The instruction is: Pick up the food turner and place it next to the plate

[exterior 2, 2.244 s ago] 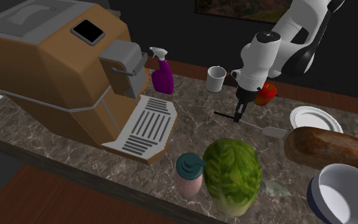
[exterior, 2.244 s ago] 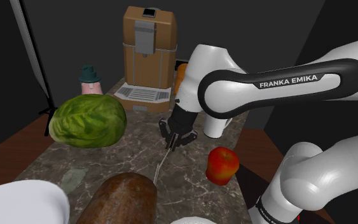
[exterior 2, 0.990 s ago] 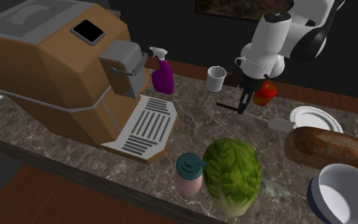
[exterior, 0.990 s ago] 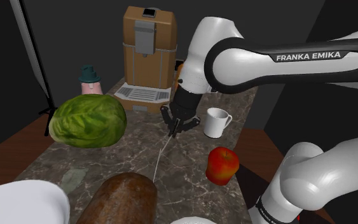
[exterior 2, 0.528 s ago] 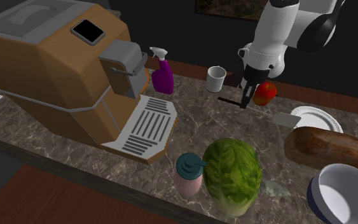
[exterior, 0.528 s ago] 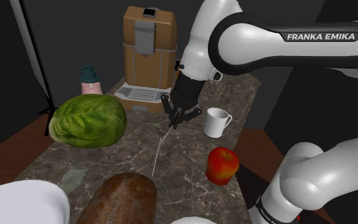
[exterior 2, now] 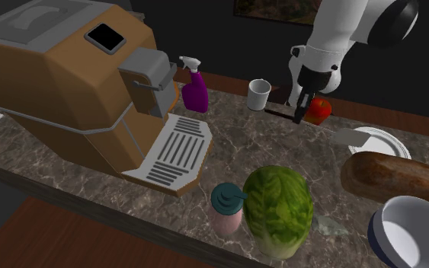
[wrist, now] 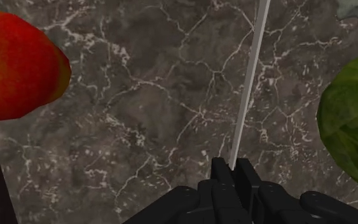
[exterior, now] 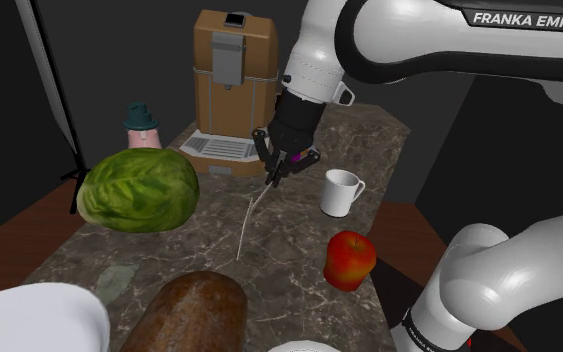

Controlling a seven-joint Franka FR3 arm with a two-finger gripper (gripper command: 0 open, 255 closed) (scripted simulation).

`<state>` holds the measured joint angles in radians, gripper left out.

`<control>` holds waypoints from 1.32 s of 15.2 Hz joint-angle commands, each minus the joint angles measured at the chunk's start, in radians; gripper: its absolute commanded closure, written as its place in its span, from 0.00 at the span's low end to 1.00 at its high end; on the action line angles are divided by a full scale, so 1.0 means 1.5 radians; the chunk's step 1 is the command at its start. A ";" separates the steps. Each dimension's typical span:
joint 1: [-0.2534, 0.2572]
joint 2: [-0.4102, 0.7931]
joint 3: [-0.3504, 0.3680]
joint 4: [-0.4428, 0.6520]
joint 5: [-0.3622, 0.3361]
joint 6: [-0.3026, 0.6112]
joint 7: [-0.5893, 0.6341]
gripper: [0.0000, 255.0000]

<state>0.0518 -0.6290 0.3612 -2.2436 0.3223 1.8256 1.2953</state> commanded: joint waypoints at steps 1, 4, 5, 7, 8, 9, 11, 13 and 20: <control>0.001 0.023 0.024 0.026 0.001 0.003 0.026 1.00; 0.000 0.069 0.071 0.071 -0.001 0.015 0.076 1.00; -0.001 0.085 0.088 0.088 -0.004 0.019 0.093 1.00; -0.005 0.121 0.122 0.123 -0.013 0.026 0.128 1.00; -0.007 0.140 0.139 0.142 -0.019 0.030 0.147 1.00; -0.009 0.160 0.157 0.161 -0.028 0.033 0.166 1.00; -0.015 0.203 0.194 0.203 -0.049 0.037 0.207 1.00; -0.014 0.209 0.201 0.200 -0.053 0.047 0.213 1.00; -0.010 0.206 0.208 0.136 -0.045 0.109 0.207 1.00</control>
<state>0.0361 -0.3194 0.6714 -2.0254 0.2530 1.9742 1.6086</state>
